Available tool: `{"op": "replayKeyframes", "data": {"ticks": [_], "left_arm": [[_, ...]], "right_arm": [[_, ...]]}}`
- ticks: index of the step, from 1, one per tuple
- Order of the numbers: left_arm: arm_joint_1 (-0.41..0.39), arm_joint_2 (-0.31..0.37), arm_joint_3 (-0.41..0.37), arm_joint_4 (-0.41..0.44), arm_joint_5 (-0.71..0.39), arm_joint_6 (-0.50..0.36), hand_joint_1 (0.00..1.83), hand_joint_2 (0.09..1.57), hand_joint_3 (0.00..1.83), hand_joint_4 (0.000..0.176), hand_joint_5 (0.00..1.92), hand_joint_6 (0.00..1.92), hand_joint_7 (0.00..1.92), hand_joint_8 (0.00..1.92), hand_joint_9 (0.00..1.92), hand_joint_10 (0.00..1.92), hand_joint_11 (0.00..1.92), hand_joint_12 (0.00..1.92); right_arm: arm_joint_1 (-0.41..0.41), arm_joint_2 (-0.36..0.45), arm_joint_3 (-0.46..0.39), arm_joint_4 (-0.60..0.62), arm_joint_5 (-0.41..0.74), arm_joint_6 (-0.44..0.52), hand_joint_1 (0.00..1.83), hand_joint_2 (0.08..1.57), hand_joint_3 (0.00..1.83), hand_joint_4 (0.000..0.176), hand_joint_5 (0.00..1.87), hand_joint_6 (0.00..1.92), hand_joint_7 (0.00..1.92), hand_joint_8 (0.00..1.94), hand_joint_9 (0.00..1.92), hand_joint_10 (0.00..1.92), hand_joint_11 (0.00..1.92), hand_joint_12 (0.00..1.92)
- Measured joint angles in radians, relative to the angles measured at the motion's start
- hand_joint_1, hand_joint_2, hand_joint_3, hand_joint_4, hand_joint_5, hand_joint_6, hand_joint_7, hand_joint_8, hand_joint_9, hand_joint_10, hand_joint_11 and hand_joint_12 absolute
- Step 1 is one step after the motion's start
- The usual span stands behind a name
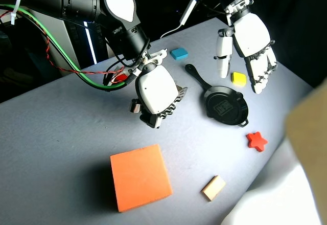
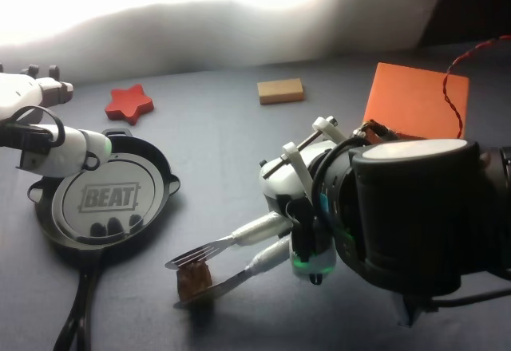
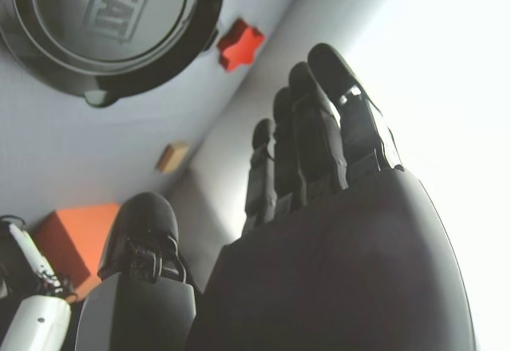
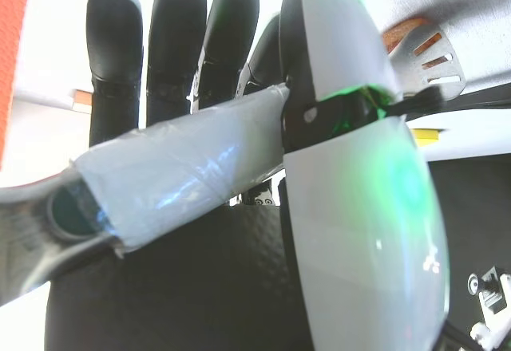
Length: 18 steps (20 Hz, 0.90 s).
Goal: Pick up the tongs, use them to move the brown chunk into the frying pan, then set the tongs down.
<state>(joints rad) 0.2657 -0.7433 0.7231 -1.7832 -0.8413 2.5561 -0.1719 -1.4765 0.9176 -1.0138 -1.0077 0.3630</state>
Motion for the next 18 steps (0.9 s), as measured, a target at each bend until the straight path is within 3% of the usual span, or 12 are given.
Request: {"op": "replayKeyframes", "data": {"ticks": [6, 10, 12, 16, 18], "left_arm": [[0.01, 0.0, 0.01, 0.021, 0.005, -0.023, 0.08, 1.31, 0.0, 0.062, 0.1, 0.0, 0.22, 0.0, 0.3, 0.0, 0.0, 1.02], [0.019, 0.0, 0.01, 0.016, 0.004, -0.025, 0.11, 1.3, 0.0, 0.058, 0.13, 0.01, 0.23, 0.0, 0.31, 0.0, 0.0, 1.03], [0.019, 0.0, 0.01, 0.017, 0.003, -0.025, 0.11, 1.3, 0.0, 0.058, 0.15, 0.01, 0.24, 0.0, 0.32, 0.01, 0.0, 1.05], [0.019, 0.0, 0.01, 0.018, 0.003, -0.025, 0.1, 1.3, 0.0, 0.055, 0.14, 0.01, 0.24, 0.0, 0.31, 0.0, 0.0, 1.06], [0.019, 0.0, 0.01, 0.019, 0.003, -0.025, 0.09, 1.31, 0.0, 0.058, 0.12, 0.0, 0.22, 0.0, 0.29, 0.0, 0.0, 1.03]], "right_arm": [[0.013, 0.0, 0.0, -0.003, 0.002, 0.0, 1.39, 1.08, 0.0, 0.0, 0.89, 1.09, 1.09, 0.71, 1.05, 1.11, 0.84, 1.45], [0.008, 0.0, 0.0, -0.008, 0.005, -0.003, 1.38, 1.1, 0.0, 0.0, 0.85, 1.12, 1.03, 0.83, 1.03, 1.14, 0.82, 1.47], [-0.003, 0.0, 0.0, -0.028, 0.011, -0.002, 1.39, 1.09, 0.0, 0.0, 0.88, 1.06, 1.06, 0.8, 1.04, 1.13, 0.84, 1.46], [-0.026, 0.0, 0.0, -0.054, 0.017, 0.0, 1.38, 1.1, 0.0, 0.0, 0.86, 1.12, 1.04, 0.81, 1.03, 1.13, 0.8, 1.45], [-0.031, 0.0, 0.0, -0.054, 0.021, -0.001, 1.39, 1.09, 0.0, 0.0, 0.89, 1.12, 1.08, 0.72, 1.04, 1.11, 0.82, 1.44]]}}
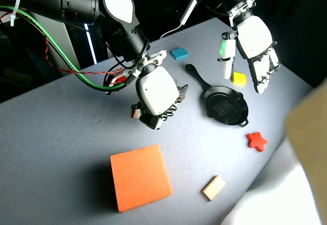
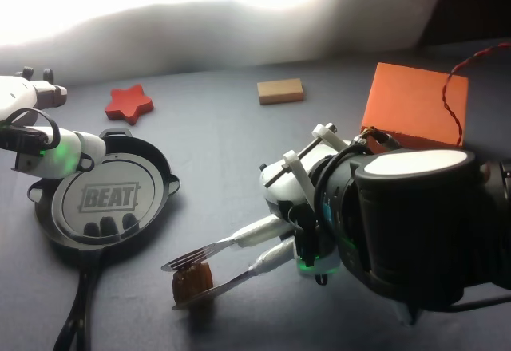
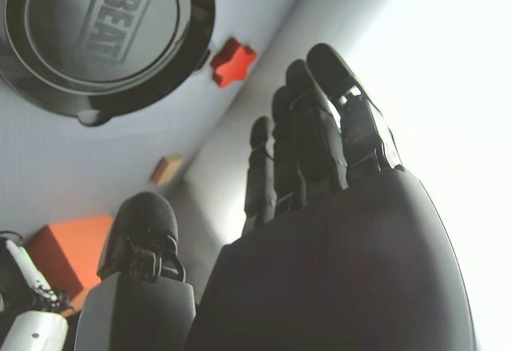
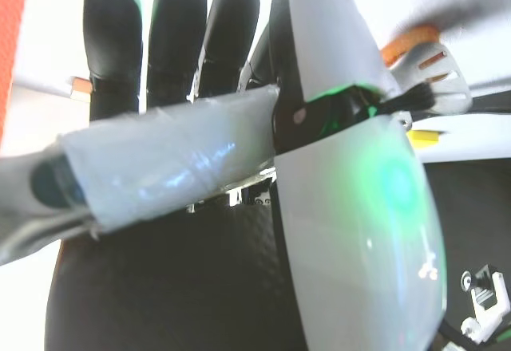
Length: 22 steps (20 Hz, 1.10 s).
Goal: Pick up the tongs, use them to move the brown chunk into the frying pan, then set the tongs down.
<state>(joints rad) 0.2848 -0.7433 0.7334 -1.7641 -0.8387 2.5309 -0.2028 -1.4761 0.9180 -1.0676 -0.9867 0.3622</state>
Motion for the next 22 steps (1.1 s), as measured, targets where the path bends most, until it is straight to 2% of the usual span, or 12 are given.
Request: {"op": "replayKeyframes", "data": {"ticks": [3, 6, 9, 13, 14, 16, 17, 19, 21, 22], "left_arm": [[0.003, 0.0, 0.0, 0.004, 0.0, -0.001, 0.12, 1.3, 0.0, 0.057, 0.14, 0.01, 0.23, 0.0, 0.29, 0.0, 0.0, 1.01], [0.013, 0.0, 0.0, 0.006, 0.0, -0.002, 0.11, 1.3, 0.0, 0.061, 0.13, 0.0, 0.24, 0.0, 0.31, 0.01, 0.0, 1.04], [0.016, 0.0, 0.0, 0.005, 0.0, -0.008, 0.12, 1.3, 0.0, 0.054, 0.12, 0.0, 0.23, 0.0, 0.3, 0.01, 0.0, 1.04], [0.019, 0.0, 0.0, 0.006, 0.0, -0.015, 0.09, 1.31, 0.0, 0.054, 0.11, 0.0, 0.22, 0.0, 0.29, 0.0, 0.0, 1.01], [0.019, 0.0, -0.001, 0.006, 0.0, -0.016, 0.13, 1.3, 0.0, 0.06, 0.12, 0.0, 0.23, 0.0, 0.3, 0.0, 0.0, 1.04], [0.019, 0.0, -0.002, 0.006, 0.0, -0.016, 0.12, 1.3, 0.0, 0.059, 0.13, 0.01, 0.24, 0.0, 0.31, 0.0, 0.0, 1.05], [0.019, 0.0, -0.002, 0.006, 0.0, -0.016, 0.11, 1.3, 0.0, 0.058, 0.13, 0.0, 0.24, 0.0, 0.31, 0.0, 0.0, 1.05], [0.019, 0.0, -0.001, 0.006, 0.0, -0.016, 0.1, 1.3, 0.0, 0.064, 0.11, 0.0, 0.24, 0.0, 0.3, 0.0, 0.0, 1.05], [0.019, 0.0, -0.002, 0.006, 0.0, -0.016, 0.11, 1.3, 0.0, 0.06, 0.12, 0.0, 0.24, 0.0, 0.31, 0.0, 0.0, 1.06], [0.019, 0.0, -0.002, 0.006, 0.0, -0.016, 0.12, 1.3, 0.0, 0.055, 0.15, 0.01, 0.24, 0.0, 0.31, 0.01, 0.0, 1.07]], "right_arm": [[-0.002, 0.0, 0.005, -0.003, 0.006, 0.0, 1.38, 1.1, 0.0, 0.0, 0.86, 1.13, 1.04, 0.79, 1.02, 1.15, 0.8, 1.47], [-0.002, 0.002, 0.007, -0.002, 0.008, 0.0, 1.38, 1.1, 0.0, 0.0, 0.87, 1.14, 1.06, 0.75, 1.03, 1.12, 0.81, 1.46], [-0.002, 0.003, 0.009, -0.002, 0.009, 0.0, 1.38, 1.09, 0.0, 0.0, 0.87, 1.1, 1.06, 0.79, 1.03, 1.12, 0.82, 1.44], [-0.002, 0.004, 0.009, -0.003, 0.008, -0.002, 1.39, 1.09, 0.0, 0.0, 0.88, 1.09, 1.06, 0.77, 1.04, 1.11, 0.83, 1.43], [-0.002, 0.004, 0.009, -0.002, 0.008, -0.003, 1.39, 1.09, 0.0, 0.0, 0.88, 1.08, 1.07, 0.77, 1.04, 1.11, 0.84, 1.43], [-0.002, 0.004, 0.009, -0.002, 0.008, -0.006, 1.39, 1.09, 0.0, 0.0, 0.88, 1.12, 1.07, 0.75, 1.05, 1.09, 0.83, 1.43], [-0.002, 0.006, 0.009, -0.002, 0.009, -0.008, 1.39, 1.08, 0.0, 0.0, 0.91, 1.08, 1.08, 0.73, 1.06, 1.07, 0.84, 1.42], [-0.002, 0.008, 0.009, -0.002, 0.009, -0.011, 1.39, 1.09, 0.0, 0.0, 0.88, 1.12, 1.06, 0.75, 1.06, 1.08, 0.86, 1.42], [-0.002, 0.008, 0.009, -0.002, 0.008, -0.012, 1.38, 1.1, 0.0, 0.0, 0.86, 1.15, 1.05, 0.77, 1.04, 1.12, 0.83, 1.44], [-0.002, 0.008, 0.009, -0.002, 0.008, -0.012, 1.39, 1.09, 0.0, 0.0, 0.88, 1.11, 1.07, 0.74, 1.05, 1.11, 0.84, 1.44]]}}
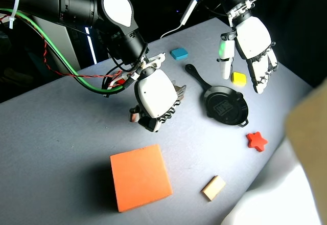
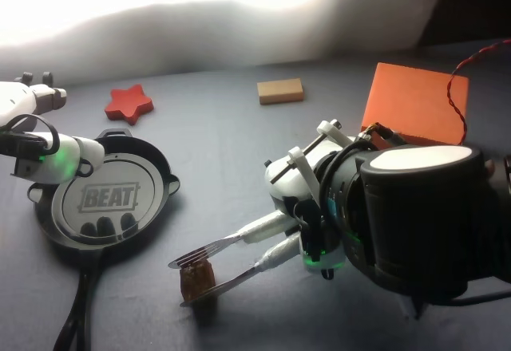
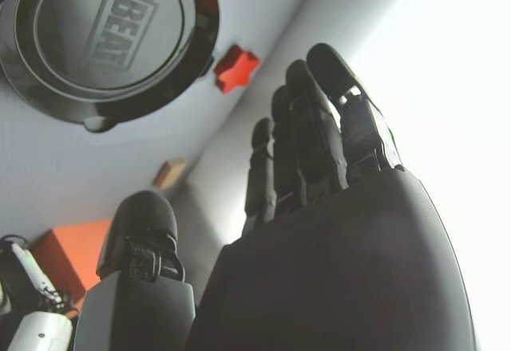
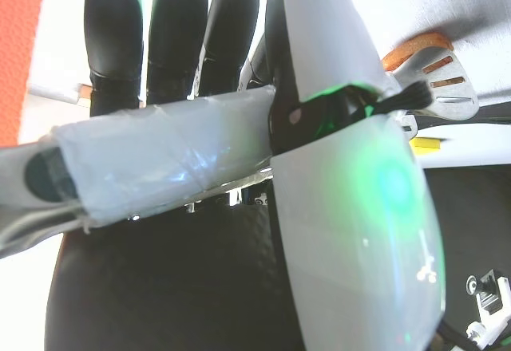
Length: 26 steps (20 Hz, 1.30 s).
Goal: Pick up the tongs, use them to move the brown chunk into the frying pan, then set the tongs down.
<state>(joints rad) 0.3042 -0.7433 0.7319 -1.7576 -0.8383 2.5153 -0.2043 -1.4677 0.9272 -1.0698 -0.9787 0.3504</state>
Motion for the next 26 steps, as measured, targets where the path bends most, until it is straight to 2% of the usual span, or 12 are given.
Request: {"op": "replayKeyframes", "data": {"ticks": [6, 7, 8, 9, 10, 14, 17, 18, 19, 23, 24, 26], "left_arm": [[0.0, 0.0, -0.002, 0.0, 0.0, 0.0, 0.14, 1.3, 0.0, 0.056, 0.14, 0.0, 0.24, 0.0, 0.31, 0.0, 0.0, 1.05], [0.0, 0.0, -0.002, 0.0, 0.0, 0.0, 0.12, 1.3, 0.0, 0.057, 0.13, 0.0, 0.24, 0.0, 0.31, 0.0, 0.0, 1.03], [0.003, 0.0, -0.002, 0.001, 0.0, 0.0, 0.11, 1.3, 0.0, 0.059, 0.13, 0.0, 0.24, 0.0, 0.31, 0.0, 0.0, 1.02], [0.004, 0.0, -0.002, 0.0, 0.0, 0.0, 0.12, 1.3, 0.0, 0.059, 0.13, 0.0, 0.24, 0.0, 0.32, 0.0, 0.0, 1.04], [0.004, 0.0, -0.002, -0.001, 0.0, 0.0, 0.15, 1.3, 0.0, 0.052, 0.15, 0.01, 0.25, 0.0, 0.32, 0.01, 0.0, 1.05], [0.004, 0.0, -0.002, 0.0, -0.001, 0.0, 0.09, 1.3, 0.0, 0.057, 0.14, 0.0, 0.24, 0.0, 0.3, 0.0, 0.0, 1.08], [0.005, 0.0, -0.002, 0.0, -0.001, 0.0, 0.1, 1.3, 0.0, 0.056, 0.14, 0.0, 0.23, 0.0, 0.31, 0.0, 0.0, 1.06], [0.007, 0.0, -0.002, 0.0, -0.001, 0.0, 0.12, 1.3, 0.0, 0.061, 0.13, 0.0, 0.23, 0.0, 0.31, 0.0, 0.0, 1.06], [0.011, 0.0, -0.002, 0.006, -0.002, 0.0, 0.08, 1.3, 0.0, 0.058, 0.13, 0.0, 0.23, 0.0, 0.3, 0.0, 0.0, 1.06], [0.011, 0.0, -0.002, 0.005, -0.004, 0.0, 0.11, 1.29, 0.0, 0.06, 0.15, 0.01, 0.24, 0.0, 0.32, 0.01, 0.0, 1.08], [0.011, 0.0, -0.002, 0.005, -0.005, 0.0, 0.1, 1.3, 0.0, 0.058, 0.14, 0.0, 0.24, 0.0, 0.32, 0.01, 0.0, 1.09], [0.011, 0.0, -0.002, 0.005, -0.005, -0.001, 0.09, 1.3, 0.0, 0.056, 0.13, 0.0, 0.24, 0.0, 0.31, 0.0, 0.0, 1.05]], "right_arm": [[0.001, 0.001, 0.0, 0.0, 0.001, -0.01, 1.39, 1.09, 0.0, 0.0, 0.89, 1.07, 1.07, 0.76, 1.05, 1.12, 0.83, 1.45], [0.001, 0.002, 0.0, 0.0, 0.001, -0.01, 1.39, 1.08, 0.0, 0.0, 0.94, 1.03, 1.08, 0.74, 1.06, 1.09, 0.82, 1.46], [0.004, 0.002, 0.0, 0.002, 0.0, -0.012, 1.27, 1.07, 0.0, 0.0, 1.0, 0.98, 1.13, 0.75, 1.11, 0.94, 0.83, 1.46], [0.008, 0.002, 0.0, 0.004, 0.0, -0.014, 1.24, 1.08, 0.0, 0.002, 0.99, 1.03, 1.12, 0.78, 1.11, 0.88, 0.81, 1.46], [0.014, 0.002, 0.0, 0.003, 0.0, -0.015, 1.23, 1.08, 0.0, 0.012, 1.0, 1.03, 1.11, 0.78, 1.11, 0.84, 0.8, 1.46], [0.015, 0.002, 0.0, 0.001, 0.001, -0.015, 1.23, 1.09, 0.0, 0.018, 1.0, 0.99, 1.1, 0.83, 1.13, 0.83, 0.8, 1.48], [0.016, 0.003, 0.0, 0.001, 0.002, -0.016, 1.24, 1.08, 0.0, 0.0, 1.01, 0.92, 1.14, 0.82, 1.18, 0.84, 0.88, 1.48], [0.016, 0.005, 0.0, 0.001, 0.002, -0.016, 1.17, 1.1, 0.0, 0.0, 0.99, 0.98, 1.2, 0.73, 1.18, 0.85, 0.9, 1.47], [0.016, 0.005, 0.0, 0.001, 0.002, -0.016, 1.14, 1.13, 0.01, 0.0, 0.95, 1.06, 1.25, 0.65, 1.18, 0.86, 0.9, 1.48], [0.03, 0.006, 0.0, 0.005, 0.009, -0.018, 1.13, 1.14, 0.0, 0.0, 0.95, 1.06, 1.3, 0.61, 1.18, 0.92, 0.9, 1.52], [0.034, 0.006, 0.0, 0.002, 0.01, -0.019, 1.12, 1.15, 0.0, 0.0, 0.92, 1.11, 1.3, 0.64, 1.16, 0.99, 0.88, 1.56], [0.038, 0.006, 0.002, 0.001, 0.012, -0.019, 1.13, 1.13, 0.0, 0.0, 0.96, 1.05, 1.31, 0.65, 1.17, 1.0, 0.89, 1.55]]}}
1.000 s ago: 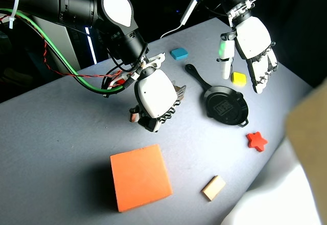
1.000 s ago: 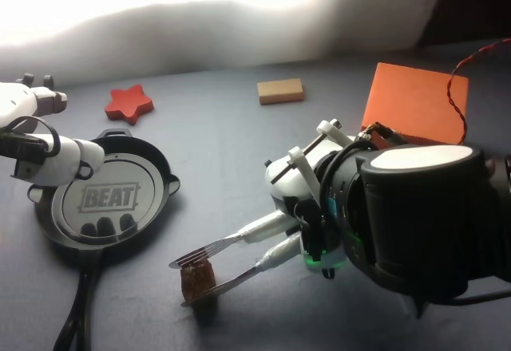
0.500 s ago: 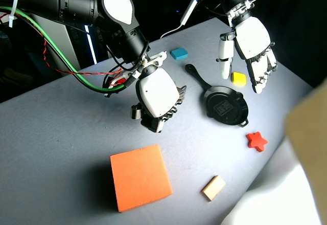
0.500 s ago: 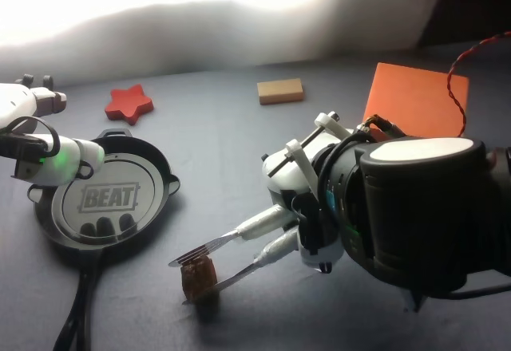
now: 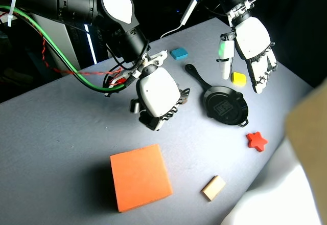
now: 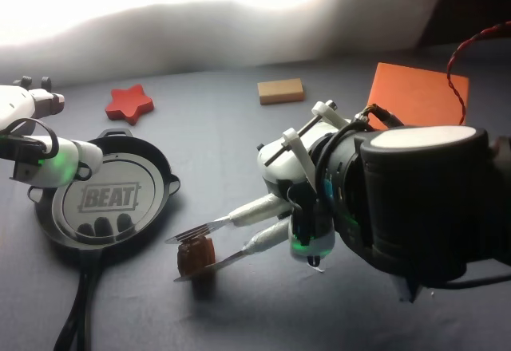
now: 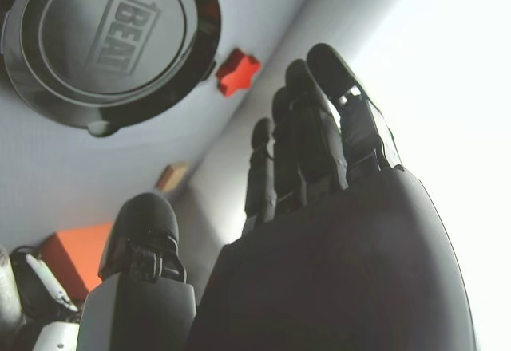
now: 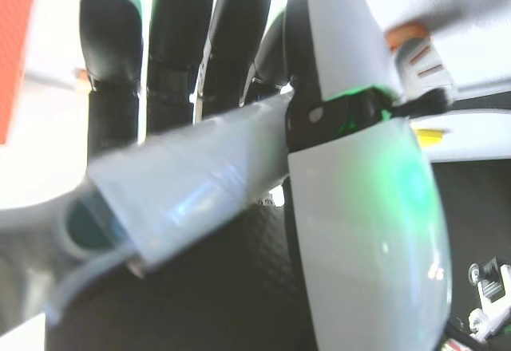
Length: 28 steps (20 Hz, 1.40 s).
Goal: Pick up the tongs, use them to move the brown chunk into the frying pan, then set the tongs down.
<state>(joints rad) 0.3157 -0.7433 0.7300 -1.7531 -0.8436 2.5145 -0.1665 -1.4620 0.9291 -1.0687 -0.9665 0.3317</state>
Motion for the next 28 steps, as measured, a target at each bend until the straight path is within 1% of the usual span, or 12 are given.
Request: {"op": "replayKeyframes", "data": {"ticks": [1, 6, 12, 14, 15, 17, 19, 21, 23, 25, 27, 28], "left_arm": [[0.0, 0.0, 0.0, 0.0, 0.0, 0.0, 0.09, 1.31, 0.0, 0.05, 0.14, 0.01, 0.23, 0.0, 0.3, 0.0, 0.0, 1.05], [0.0, 0.0, 0.0, 0.001, 0.0, 0.0, 0.1, 1.3, 0.0, 0.055, 0.14, 0.01, 0.24, 0.01, 0.31, 0.0, 0.0, 1.05], [0.001, 0.0, 0.0, 0.002, -0.001, 0.0, 0.11, 1.3, 0.0, 0.05, 0.14, 0.0, 0.24, 0.0, 0.31, 0.0, 0.0, 1.06], [0.001, 0.0, 0.005, 0.004, 0.0, 0.0, 0.09, 1.3, 0.0, 0.057, 0.14, 0.0, 0.24, 0.0, 0.31, 0.0, 0.0, 1.08], [0.001, 0.0, 0.006, 0.01, -0.002, 0.0, 0.1, 1.3, 0.0, 0.06, 0.13, 0.0, 0.25, 0.01, 0.32, 0.01, 0.0, 1.08], [0.001, 0.0, 0.006, 0.01, -0.002, 0.0, 0.1, 1.3, 0.0, 0.054, 0.13, 0.0, 0.24, 0.0, 0.32, 0.0, 0.0, 1.06], [0.001, 0.0, 0.01, 0.01, -0.001, 0.0, 0.11, 1.3, 0.0, 0.053, 0.14, 0.0, 0.23, 0.0, 0.31, 0.0, 0.0, 1.08], [0.001, 0.0, 0.01, 0.012, -0.002, 0.0, 0.1, 1.31, 0.0, 0.056, 0.13, 0.0, 0.22, 0.0, 0.29, 0.0, 0.0, 1.03], [0.001, 0.0, 0.01, 0.013, -0.002, 0.0, 0.07, 1.3, 0.0, 0.058, 0.13, 0.0, 0.22, 0.0, 0.3, 0.0, 0.0, 1.06], [0.003, 0.0, 0.012, 0.019, 0.0, -0.001, 0.1, 1.3, 0.0, 0.055, 0.14, 0.0, 0.24, 0.0, 0.31, 0.01, 0.0, 1.11], [0.003, 0.0, 0.018, 0.018, 0.0, -0.001, 0.08, 1.31, 0.0, 0.052, 0.12, 0.0, 0.23, 0.0, 0.3, 0.0, 0.0, 1.05], [0.003, 0.0, 0.018, 0.022, -0.003, 0.0, 0.09, 1.31, 0.0, 0.055, 0.12, 0.0, 0.22, 0.0, 0.29, 0.0, 0.0, 1.03]], "right_arm": [[0.0, 0.0, 0.0, 0.0, 0.0, 0.0, 1.14, 1.13, 0.0, 0.0, 0.97, 1.03, 1.31, 0.63, 1.18, 0.98, 0.89, 1.55], [0.009, 0.0, 0.0, -0.002, 0.0, 0.0, 1.13, 1.13, 0.0, 0.0, 0.96, 1.06, 1.33, 0.62, 1.21, 0.96, 0.91, 1.54], [0.008, 0.002, 0.0, 0.0, 0.0, 0.0, 1.12, 1.14, 0.0, 0.0, 0.94, 1.09, 1.3, 0.62, 1.17, 0.96, 0.87, 1.55], [0.006, 0.002, 0.0, 0.0, 0.0, 0.001, 1.13, 1.14, 0.0, 0.0, 0.95, 1.08, 1.31, 0.61, 1.19, 0.95, 0.9, 1.53], [0.006, 0.004, 0.0, 0.0, 0.0, 0.001, 1.13, 1.14, 0.0, 0.0, 0.95, 1.07, 1.3, 0.64, 1.18, 1.0, 0.88, 1.59], [0.003, 0.006, 0.0, -0.002, 0.002, 0.0, 1.13, 1.14, 0.0, 0.0, 0.95, 1.06, 1.3, 0.63, 1.18, 0.98, 0.88, 1.57], [-0.005, 0.011, 0.0, 0.002, 0.002, 0.003, 1.13, 1.14, 0.0, 0.0, 0.94, 1.08, 1.3, 0.61, 1.16, 0.97, 0.87, 1.55], [-0.014, 0.016, 0.0, -0.002, 0.001, 0.003, 1.14, 1.13, 0.0, 0.0, 0.97, 1.04, 1.32, 0.62, 1.19, 0.96, 0.9, 1.53], [-0.019, 0.017, 0.001, -0.001, 0.001, 0.003, 1.12, 1.15, 0.01, 0.0, 0.92, 1.12, 1.29, 0.61, 1.17, 0.97, 0.87, 1.57], [-0.02, 0.019, 0.002, -0.002, 0.003, 0.002, 1.14, 1.13, 0.0, 0.0, 0.97, 1.03, 1.32, 0.61, 1.19, 0.97, 0.9, 1.55], [-0.02, 0.019, 0.004, -0.001, 0.006, 0.001, 1.14, 1.12, 0.0, 0.0, 0.98, 1.02, 1.32, 0.61, 1.2, 0.96, 0.9, 1.54], [-0.02, 0.019, 0.006, -0.001, 0.006, 0.001, 1.12, 1.14, 0.0, 0.0, 0.94, 1.09, 1.31, 0.62, 1.19, 0.97, 0.91, 1.55]]}}
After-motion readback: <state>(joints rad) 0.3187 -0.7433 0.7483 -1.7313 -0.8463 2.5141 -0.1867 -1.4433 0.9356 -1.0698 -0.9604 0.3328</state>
